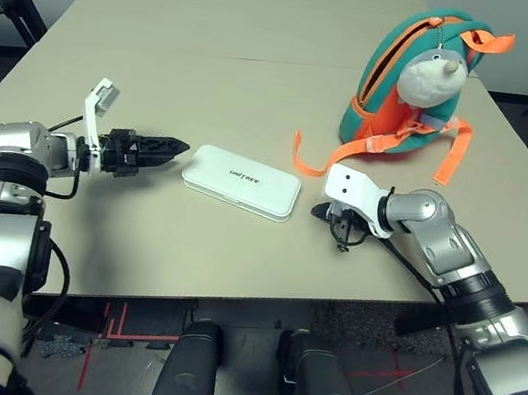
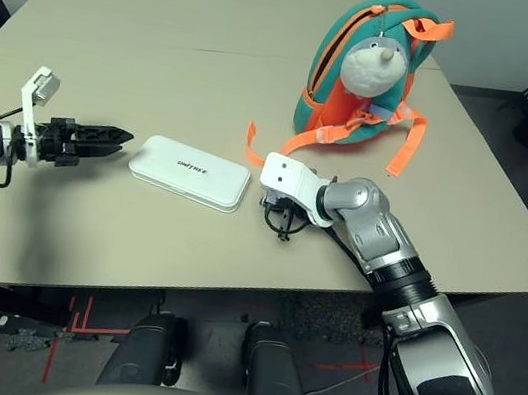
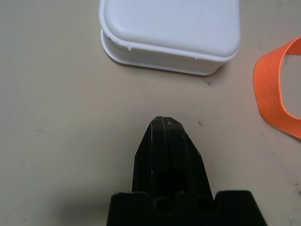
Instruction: Put the pencil case into the backpack and zip it.
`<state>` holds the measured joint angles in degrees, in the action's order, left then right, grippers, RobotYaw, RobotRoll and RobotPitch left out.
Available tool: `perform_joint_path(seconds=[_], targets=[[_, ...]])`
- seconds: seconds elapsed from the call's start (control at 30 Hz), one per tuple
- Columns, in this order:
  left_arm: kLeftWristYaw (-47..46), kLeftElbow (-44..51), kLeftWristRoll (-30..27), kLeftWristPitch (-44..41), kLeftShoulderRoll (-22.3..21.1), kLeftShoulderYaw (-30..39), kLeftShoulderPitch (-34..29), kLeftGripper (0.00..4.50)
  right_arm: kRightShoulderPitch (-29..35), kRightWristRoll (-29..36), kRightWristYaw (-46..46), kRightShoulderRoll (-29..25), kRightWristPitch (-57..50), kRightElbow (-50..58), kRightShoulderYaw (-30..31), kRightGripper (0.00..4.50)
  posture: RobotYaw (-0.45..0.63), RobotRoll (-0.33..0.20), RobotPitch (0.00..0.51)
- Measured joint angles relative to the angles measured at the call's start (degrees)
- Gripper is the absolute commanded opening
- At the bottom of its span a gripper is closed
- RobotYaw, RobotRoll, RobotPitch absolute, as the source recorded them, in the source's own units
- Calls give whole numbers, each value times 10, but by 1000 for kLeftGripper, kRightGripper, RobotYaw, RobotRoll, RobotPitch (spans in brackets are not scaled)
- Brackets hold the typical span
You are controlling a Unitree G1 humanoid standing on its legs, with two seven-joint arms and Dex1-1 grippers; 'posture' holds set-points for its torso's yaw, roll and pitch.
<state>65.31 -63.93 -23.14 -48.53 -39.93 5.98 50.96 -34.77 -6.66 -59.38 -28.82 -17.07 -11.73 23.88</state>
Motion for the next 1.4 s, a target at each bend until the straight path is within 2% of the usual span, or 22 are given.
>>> perform_joint_path(seconds=[0.23,0.77,1.4], targets=[[-6,-5,10,1,27,9,5,4478,4,0,2,-6,-4,6,-2,0,-128,0,106],[95,4,55,-92,19,-42,11,4478,6,-2,9,-2,1,7,-2,0,-117,0,97],[123,39,56,-129,19,-54,-7,4478,-32,-34,27,77,33,-54,6,0,-114,0,97]])
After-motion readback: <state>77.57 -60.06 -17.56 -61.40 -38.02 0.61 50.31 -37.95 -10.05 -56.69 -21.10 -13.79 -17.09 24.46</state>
